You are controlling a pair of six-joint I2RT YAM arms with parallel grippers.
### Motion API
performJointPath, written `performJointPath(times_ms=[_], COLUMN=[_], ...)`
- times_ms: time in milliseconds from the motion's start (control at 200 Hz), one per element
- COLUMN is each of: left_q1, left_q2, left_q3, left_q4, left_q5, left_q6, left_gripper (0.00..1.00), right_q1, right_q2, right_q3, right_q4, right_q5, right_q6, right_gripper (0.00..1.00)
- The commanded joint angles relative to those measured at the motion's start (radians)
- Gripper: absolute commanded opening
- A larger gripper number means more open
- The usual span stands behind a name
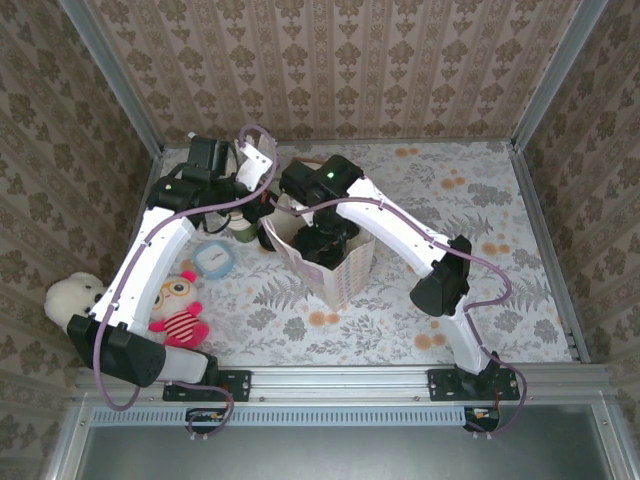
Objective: Pack the takeout coffee
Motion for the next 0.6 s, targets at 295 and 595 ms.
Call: performJointPath(times_ms=[295, 595], left_q1=[-0.012, -0.012], left_q2=[0.019, 0.015], left_q3=[0.000, -0.007], left_q4=[-0.067, -0.073], left_q5=[-0.016, 0.007], left_q6=[0.027, 0.049], left_gripper=[0.00, 0.00], right_q1=[0.004, -0.019], right_q2=[-0.122, -0.131], right_q3=[0.112, 0.134], right_q4=[-0.116, -0.144], right_q5=[0.057, 0.046], right_q6=[0.018, 0.000], right_gripper=[0.52, 0.52])
